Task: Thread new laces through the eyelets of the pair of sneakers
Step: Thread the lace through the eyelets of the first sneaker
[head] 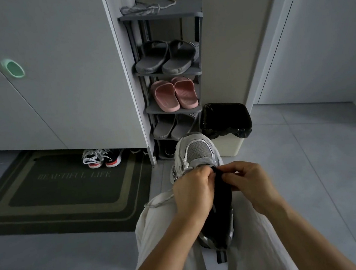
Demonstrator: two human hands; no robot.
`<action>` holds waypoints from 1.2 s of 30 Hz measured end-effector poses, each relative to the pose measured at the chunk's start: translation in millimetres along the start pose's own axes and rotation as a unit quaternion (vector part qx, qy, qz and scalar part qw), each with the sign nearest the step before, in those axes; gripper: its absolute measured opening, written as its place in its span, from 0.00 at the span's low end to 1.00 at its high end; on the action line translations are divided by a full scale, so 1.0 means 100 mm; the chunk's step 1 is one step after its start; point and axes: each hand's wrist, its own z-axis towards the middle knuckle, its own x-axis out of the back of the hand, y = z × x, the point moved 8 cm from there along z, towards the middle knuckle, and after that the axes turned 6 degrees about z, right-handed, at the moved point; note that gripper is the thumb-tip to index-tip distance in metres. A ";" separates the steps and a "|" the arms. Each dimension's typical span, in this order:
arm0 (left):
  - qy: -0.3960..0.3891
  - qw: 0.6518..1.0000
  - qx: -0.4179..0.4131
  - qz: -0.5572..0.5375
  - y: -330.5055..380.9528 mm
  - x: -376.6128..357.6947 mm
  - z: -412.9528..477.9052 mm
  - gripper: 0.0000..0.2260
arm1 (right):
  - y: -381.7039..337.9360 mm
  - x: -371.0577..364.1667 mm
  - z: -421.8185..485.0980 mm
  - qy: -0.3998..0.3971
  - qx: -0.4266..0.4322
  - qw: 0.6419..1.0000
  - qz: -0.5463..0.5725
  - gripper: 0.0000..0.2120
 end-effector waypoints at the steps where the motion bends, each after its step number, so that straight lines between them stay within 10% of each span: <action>1: 0.002 1.000 -0.006 0.020 0.01 -0.01 0.02 0.07 | -0.02 -0.01 -0.01 0.000 0.013 1.000 -0.008 0.15; 24: 0.002 0.999 -0.040 -0.020 0.02 0.01 0.10 0.08 | 0.11 0.11 0.28 0.035 -0.016 0.995 0.096 0.09; 31: 0.011 0.962 0.177 -0.206 -1.01 0.18 0.08 0.10 | 0.31 1.51 0.33 0.248 -0.052 0.957 0.142 0.11; 36: -0.117 0.915 0.219 -0.319 -1.03 -0.26 -0.04 0.13 | 0.47 0.90 0.57 0.179 -0.111 0.974 0.088 0.04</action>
